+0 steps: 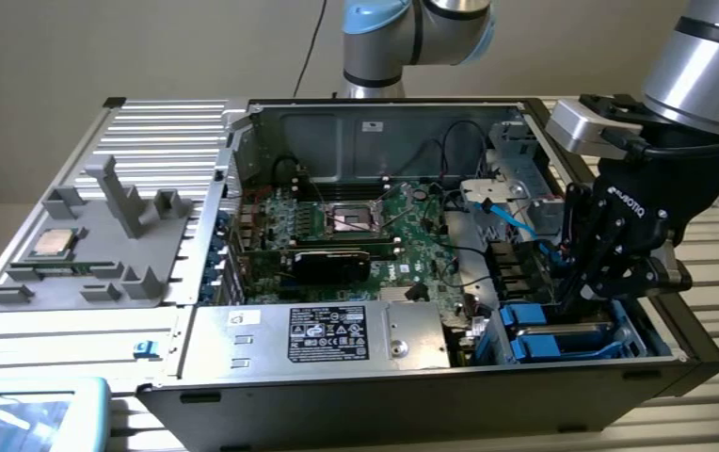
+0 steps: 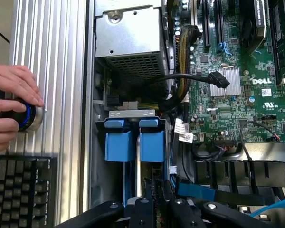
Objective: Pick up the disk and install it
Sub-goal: 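Insert the first disk wire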
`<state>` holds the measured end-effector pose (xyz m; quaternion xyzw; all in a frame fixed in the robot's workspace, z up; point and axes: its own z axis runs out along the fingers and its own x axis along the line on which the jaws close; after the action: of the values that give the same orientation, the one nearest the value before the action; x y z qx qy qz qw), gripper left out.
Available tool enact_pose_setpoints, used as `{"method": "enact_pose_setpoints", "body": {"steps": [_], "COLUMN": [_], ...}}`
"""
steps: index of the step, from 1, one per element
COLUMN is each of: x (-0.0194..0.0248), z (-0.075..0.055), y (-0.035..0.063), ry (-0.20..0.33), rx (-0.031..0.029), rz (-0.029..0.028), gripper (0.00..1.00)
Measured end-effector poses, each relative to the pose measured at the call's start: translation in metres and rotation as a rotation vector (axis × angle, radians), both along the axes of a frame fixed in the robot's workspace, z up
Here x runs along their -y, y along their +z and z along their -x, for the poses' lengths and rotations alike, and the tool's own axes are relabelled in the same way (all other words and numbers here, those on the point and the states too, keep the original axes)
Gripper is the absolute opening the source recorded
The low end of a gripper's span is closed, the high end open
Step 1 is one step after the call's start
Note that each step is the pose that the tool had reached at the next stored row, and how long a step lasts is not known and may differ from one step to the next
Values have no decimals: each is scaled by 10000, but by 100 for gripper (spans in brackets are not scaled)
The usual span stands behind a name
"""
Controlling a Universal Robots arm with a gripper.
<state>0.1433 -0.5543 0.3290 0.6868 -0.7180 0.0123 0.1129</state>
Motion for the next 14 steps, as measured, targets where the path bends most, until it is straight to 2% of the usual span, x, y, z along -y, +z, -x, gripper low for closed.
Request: {"method": "enact_pose_setpoints", "body": {"steps": [10, 14], "x": [8, 8], "z": [0, 0], "y": [5, 36], "ry": [-12, -15], "rx": [0, -3], "rz": [-23, -22], "gripper": [16, 16]}}
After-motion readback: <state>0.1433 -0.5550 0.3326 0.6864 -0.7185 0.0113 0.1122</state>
